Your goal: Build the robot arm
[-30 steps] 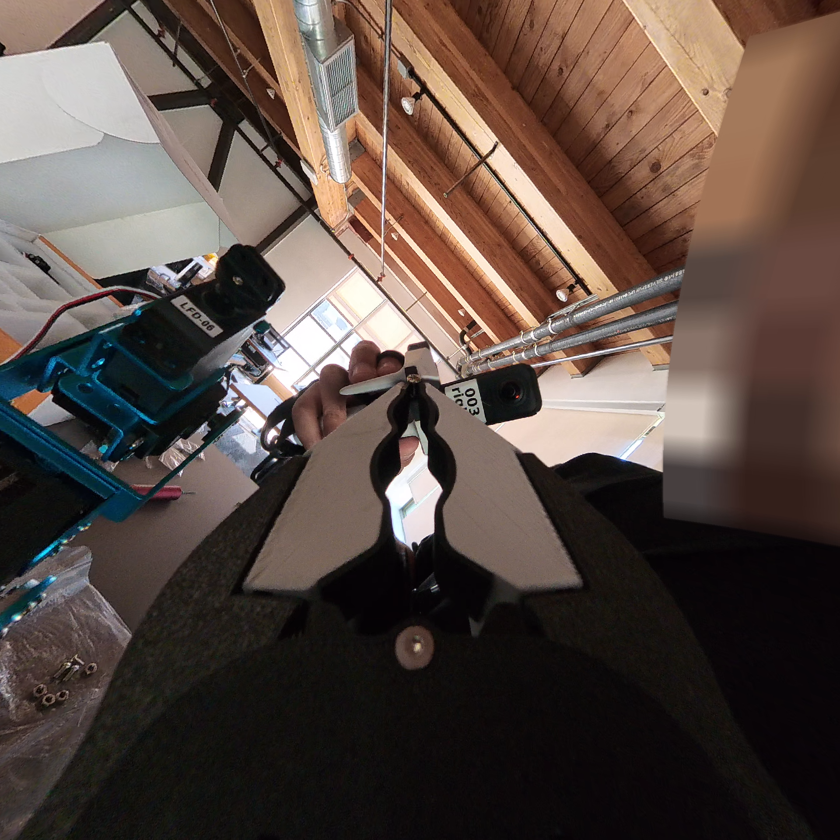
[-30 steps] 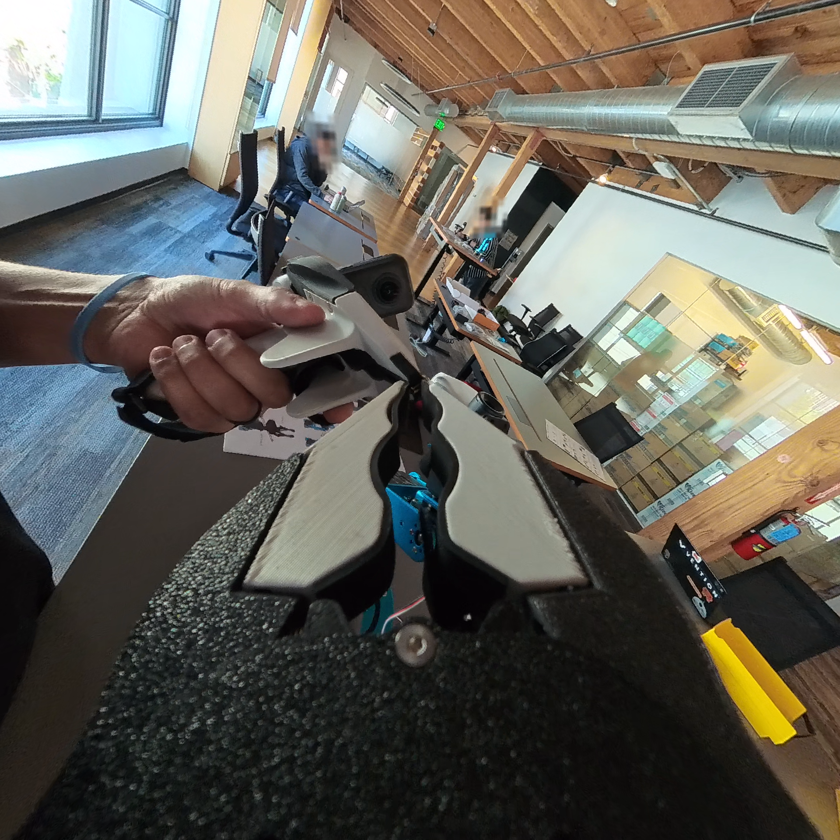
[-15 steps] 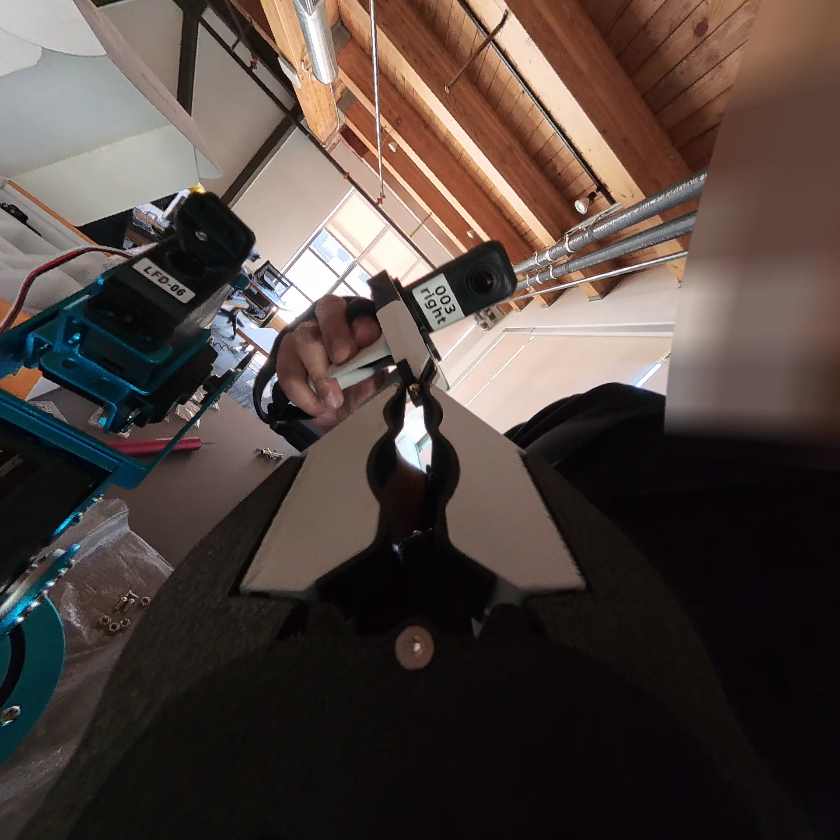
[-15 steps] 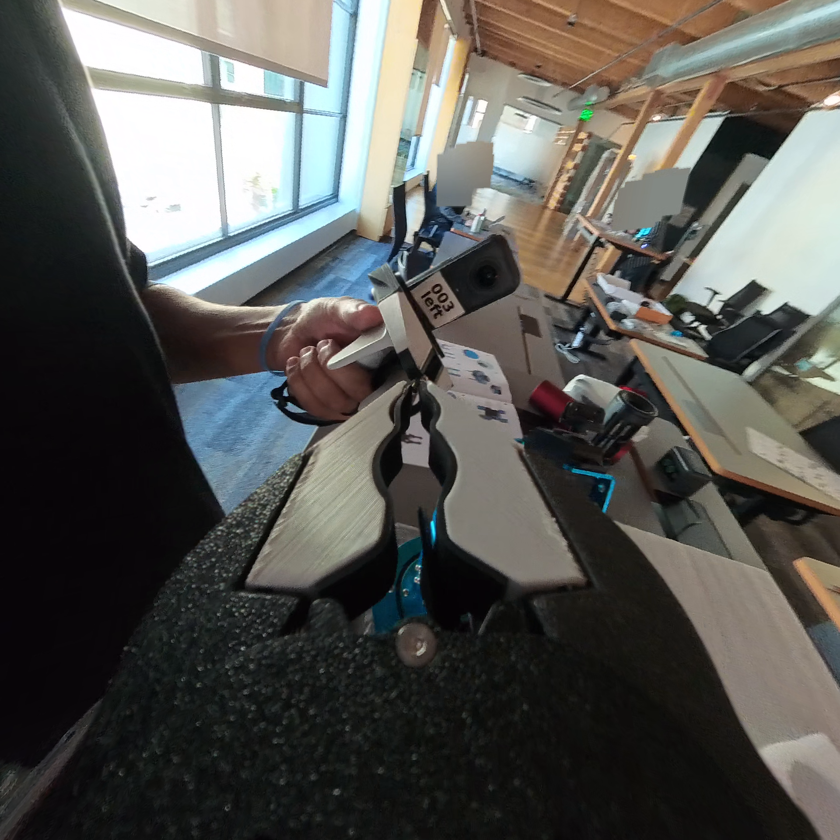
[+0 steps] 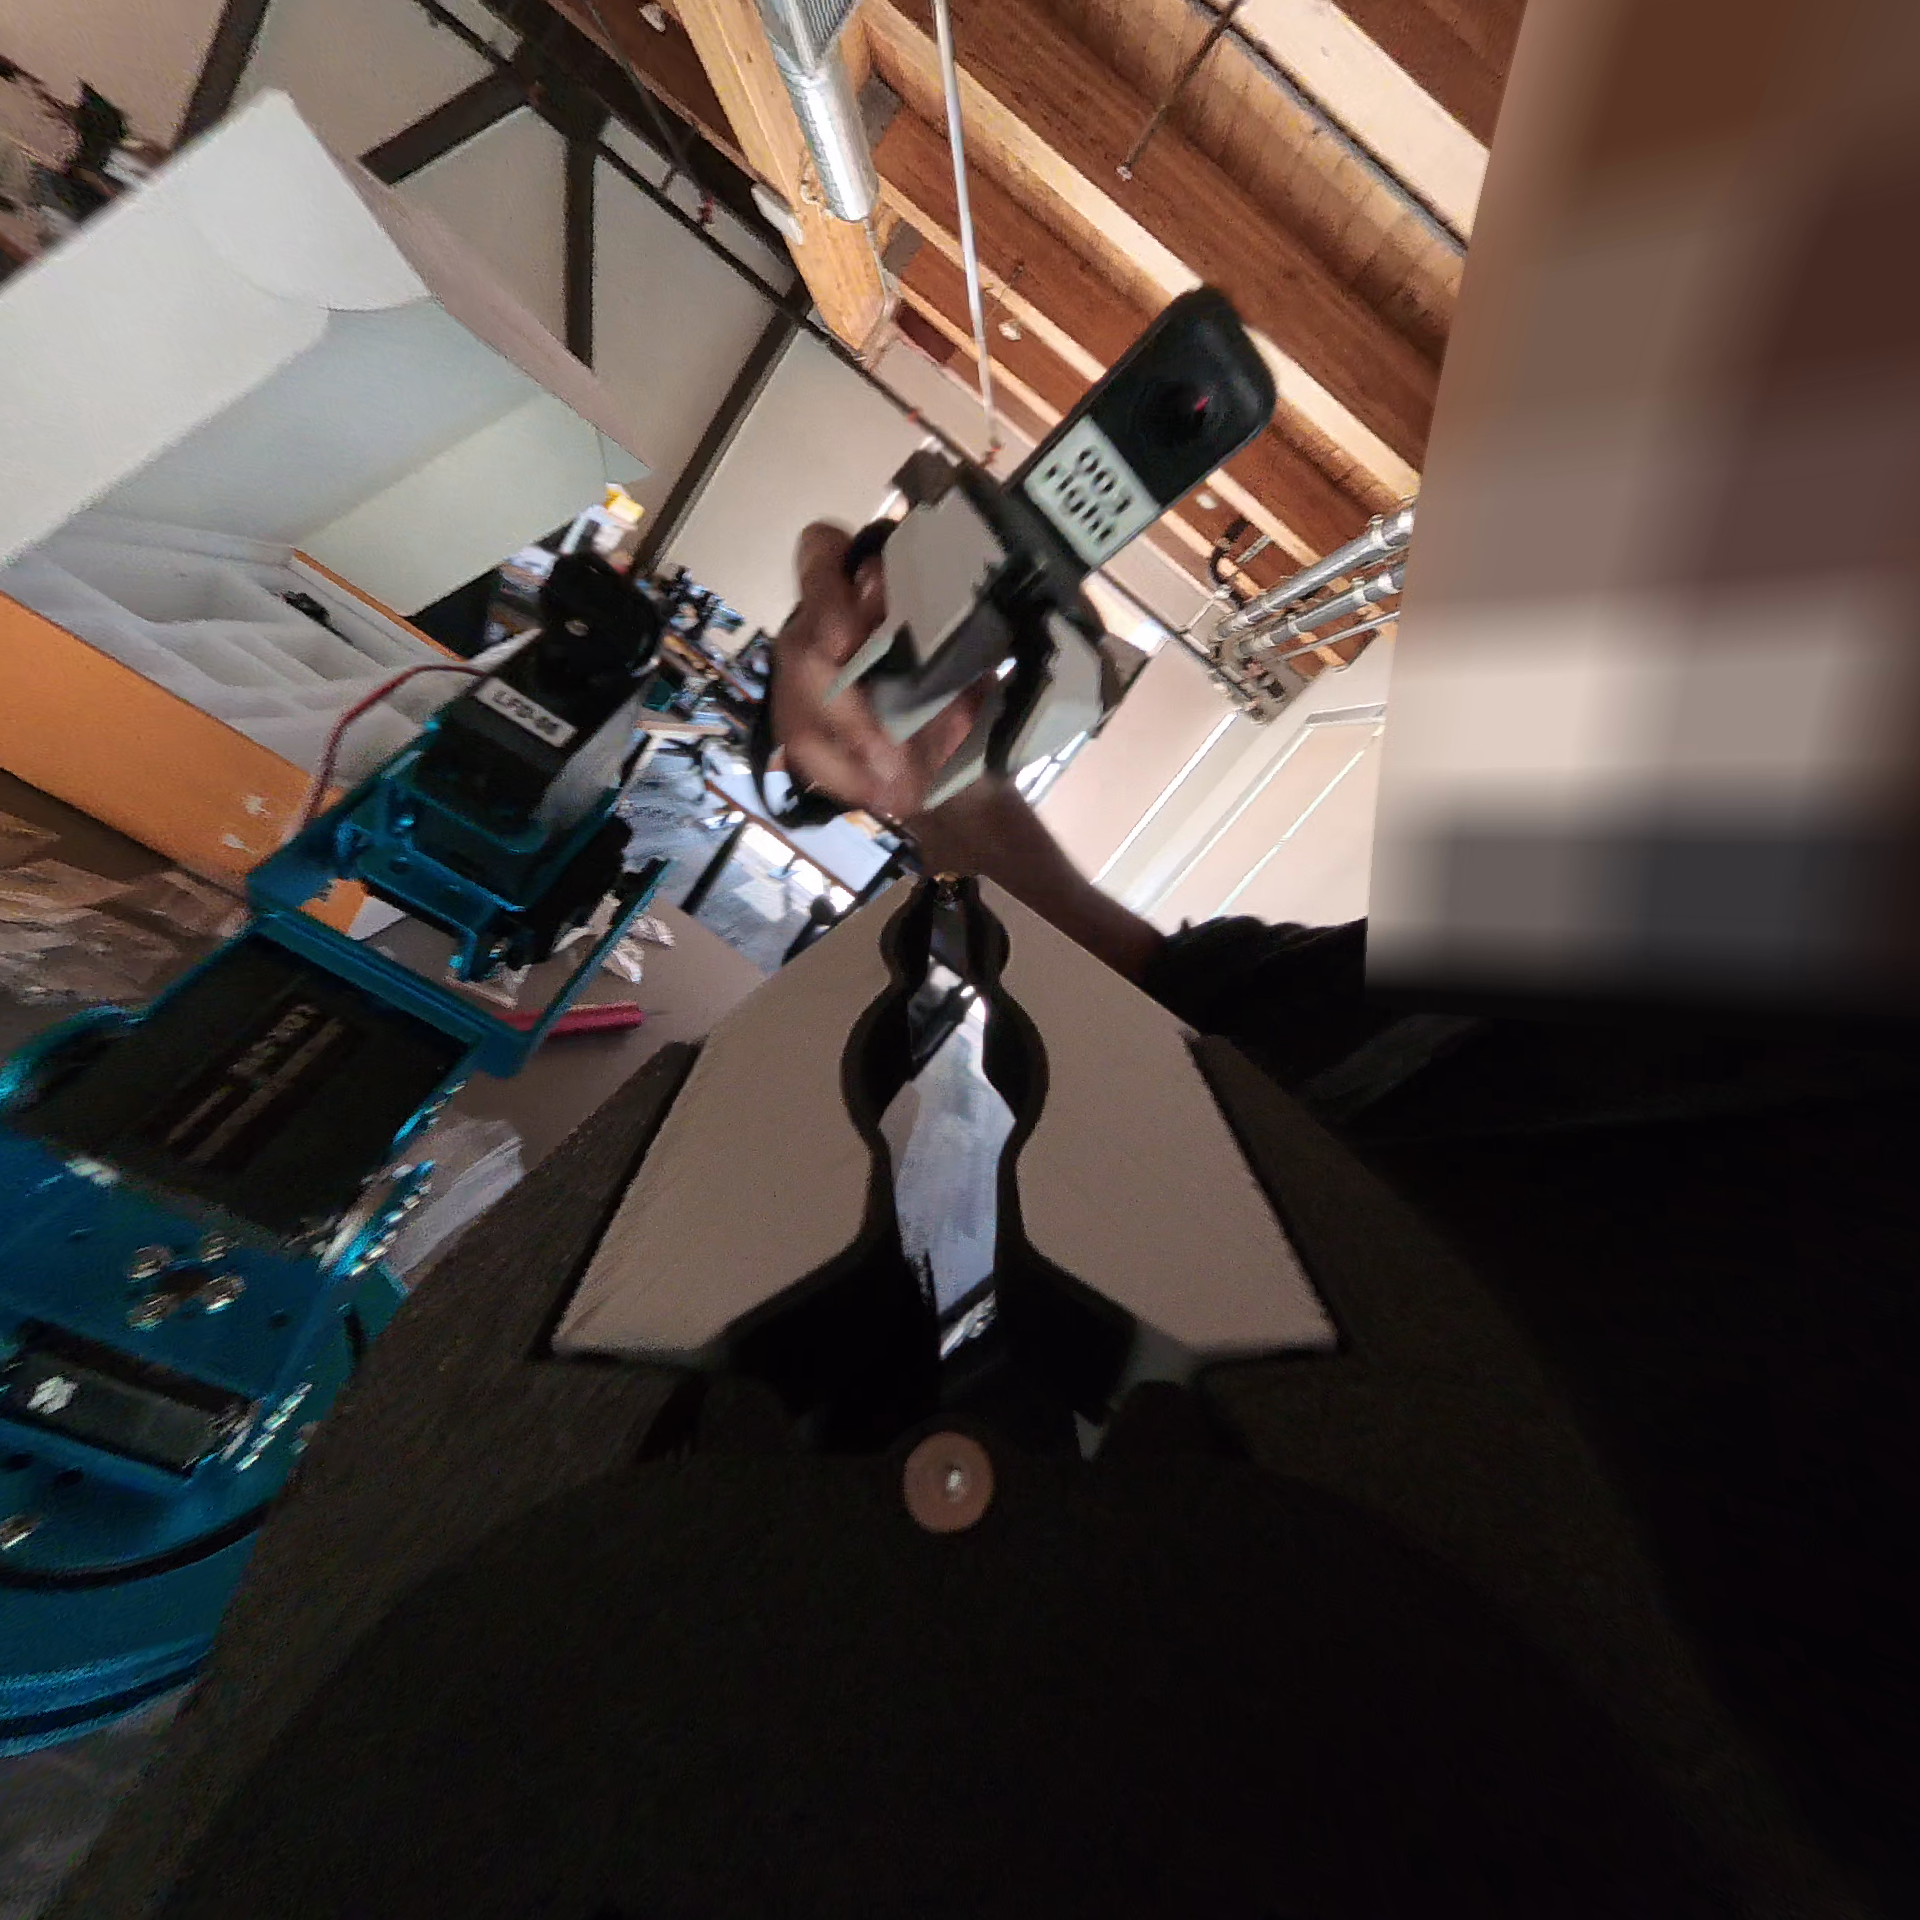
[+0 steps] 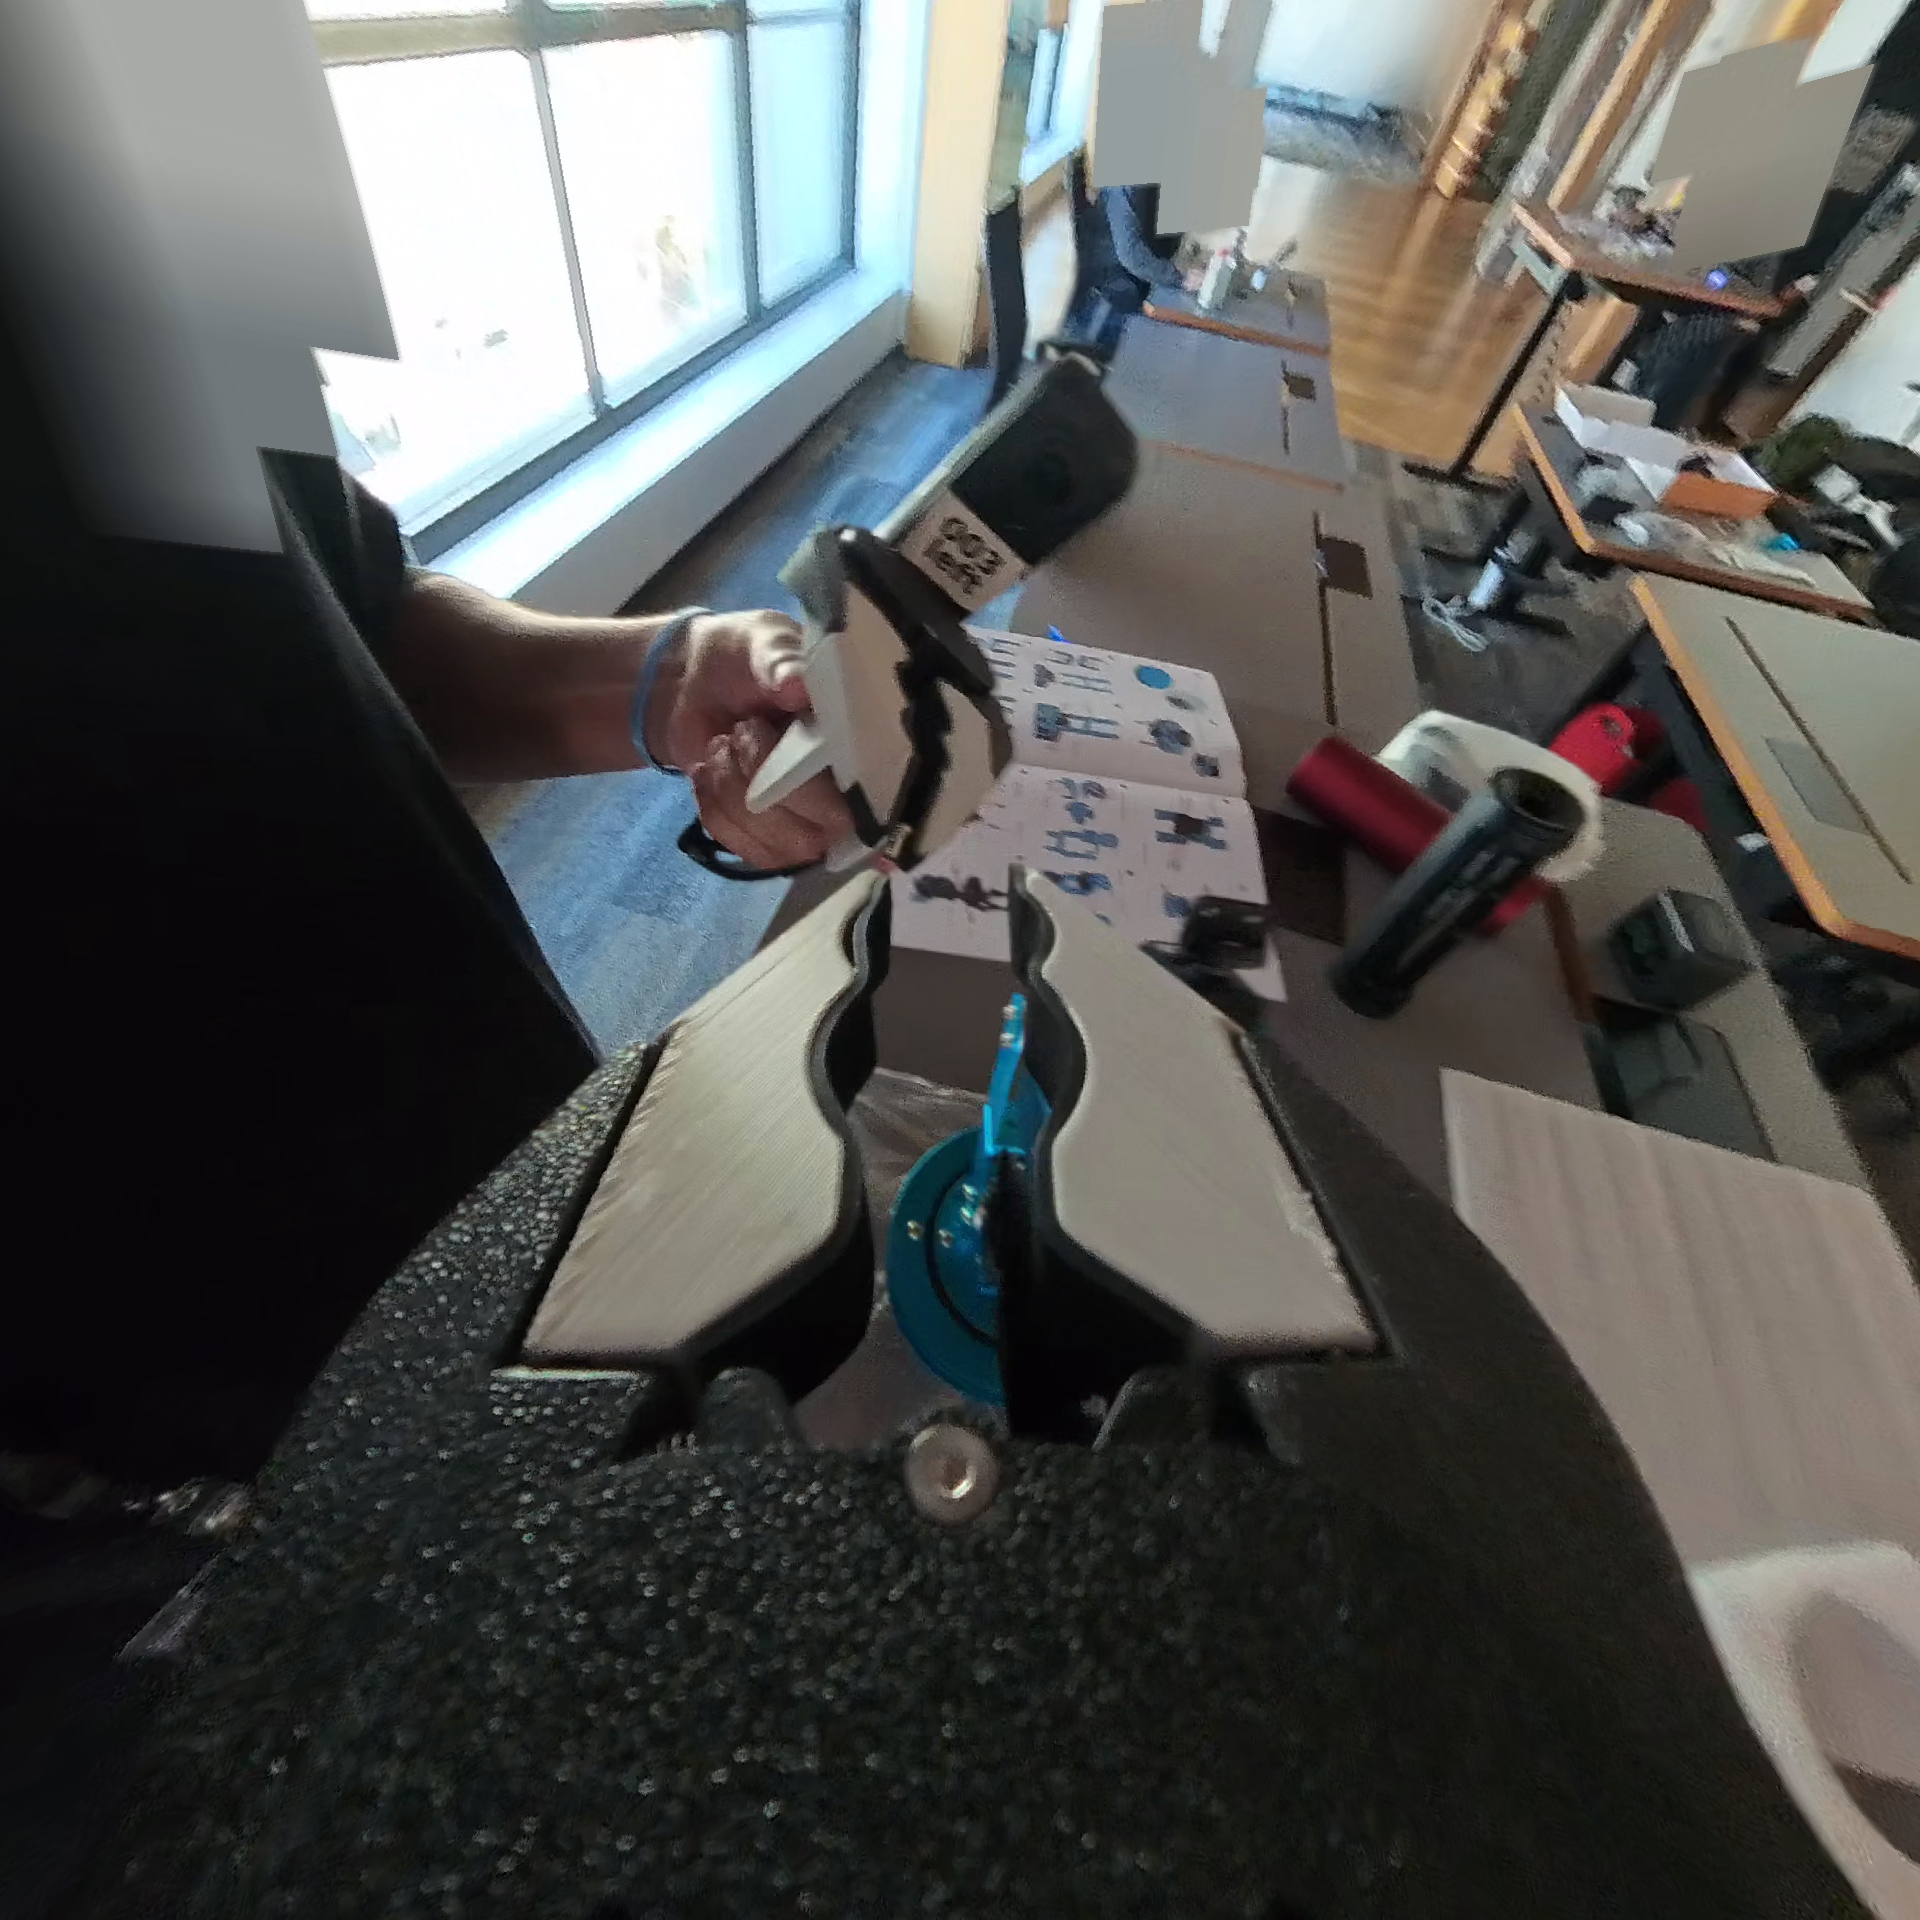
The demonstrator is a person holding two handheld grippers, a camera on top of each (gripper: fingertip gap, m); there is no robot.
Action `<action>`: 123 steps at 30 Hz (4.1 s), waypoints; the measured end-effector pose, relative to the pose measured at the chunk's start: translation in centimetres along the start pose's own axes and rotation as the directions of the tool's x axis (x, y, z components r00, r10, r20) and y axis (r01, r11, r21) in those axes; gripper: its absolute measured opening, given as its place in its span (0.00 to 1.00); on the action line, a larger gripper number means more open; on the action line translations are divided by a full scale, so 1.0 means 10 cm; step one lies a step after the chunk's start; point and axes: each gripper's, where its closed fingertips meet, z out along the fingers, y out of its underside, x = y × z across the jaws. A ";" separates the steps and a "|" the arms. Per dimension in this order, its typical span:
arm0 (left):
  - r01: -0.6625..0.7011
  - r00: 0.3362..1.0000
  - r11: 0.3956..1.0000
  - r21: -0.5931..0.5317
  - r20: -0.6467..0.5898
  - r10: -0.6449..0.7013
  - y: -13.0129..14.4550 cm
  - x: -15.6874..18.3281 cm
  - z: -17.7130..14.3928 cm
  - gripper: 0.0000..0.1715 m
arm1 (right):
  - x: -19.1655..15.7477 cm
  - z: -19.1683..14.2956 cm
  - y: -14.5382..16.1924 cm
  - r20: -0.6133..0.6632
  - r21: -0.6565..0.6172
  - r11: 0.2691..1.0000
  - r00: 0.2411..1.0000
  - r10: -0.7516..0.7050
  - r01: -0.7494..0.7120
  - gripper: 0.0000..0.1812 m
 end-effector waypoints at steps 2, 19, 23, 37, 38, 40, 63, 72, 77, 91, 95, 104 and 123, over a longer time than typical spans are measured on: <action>-0.026 0.998 0.999 -0.027 0.065 0.027 -0.02 -0.05 -0.09 0.02 | 0.14 -0.22 -0.18 -0.066 -0.025 1.000 0.998 0.015 -0.017 0.12; -0.105 0.991 0.994 -0.037 0.077 0.108 -0.24 0.07 -0.33 0.03 | 0.01 -0.47 -0.62 -0.167 -0.120 0.982 0.978 0.127 -0.148 0.14; -0.085 0.993 0.996 -0.033 0.082 0.088 -0.18 0.07 -0.31 0.03 | -0.09 -0.35 -0.63 -0.129 -0.128 0.982 0.984 0.121 -0.138 0.14; -0.116 0.988 0.992 -0.057 0.100 0.121 -0.18 0.14 -0.16 0.02 | -0.28 0.02 -0.82 0.028 -0.095 0.991 0.995 0.094 -0.091 0.14; -0.116 0.988 0.991 -0.060 0.099 0.121 -0.19 0.14 -0.15 0.02 | -0.29 0.04 -0.83 0.038 -0.090 0.992 0.995 0.091 -0.087 0.14; -0.116 0.987 0.991 -0.067 0.104 0.123 -0.19 0.14 -0.12 0.02 | -0.29 0.06 -0.87 0.048 -0.062 0.995 0.995 0.085 -0.082 0.14; -0.092 0.984 0.987 -0.131 0.141 0.110 -0.21 -0.03 -0.05 0.02 | 0.27 0.00 -3.47 -0.086 0.341 0.916 0.978 -0.192 0.210 0.19; -0.057 0.983 0.997 -0.056 0.174 0.066 -0.25 -0.12 -0.25 0.03 | 0.23 0.12 -3.33 -0.025 0.362 0.923 0.991 -0.133 0.133 0.18; -0.087 0.977 0.994 -0.061 0.191 0.097 -0.29 -0.13 -0.27 0.02 | 0.36 0.39 -3.13 -0.040 0.387 0.917 0.995 -0.089 0.098 0.20; -0.097 0.975 0.992 -0.078 0.192 0.110 -0.24 -0.10 -0.23 0.02 | 0.51 0.53 -2.94 -0.028 0.340 0.940 1.000 -0.004 0.013 0.23; -0.098 0.974 0.992 -0.079 0.195 0.112 -0.25 -0.09 -0.20 0.03 | 0.52 0.43 -2.86 -0.056 0.323 0.946 0.998 0.006 0.012 0.23; -0.084 0.975 0.987 -0.140 0.193 0.110 -0.16 -0.08 -0.09 0.02 | 0.52 0.60 -2.82 -0.001 0.066 0.988 0.991 0.137 -0.137 0.24; -0.358 0.833 0.909 -0.214 0.367 0.415 -0.51 -0.28 -0.05 0.02 | 0.74 -0.29 -1.45 -0.135 0.066 0.969 0.961 0.243 -0.236 0.28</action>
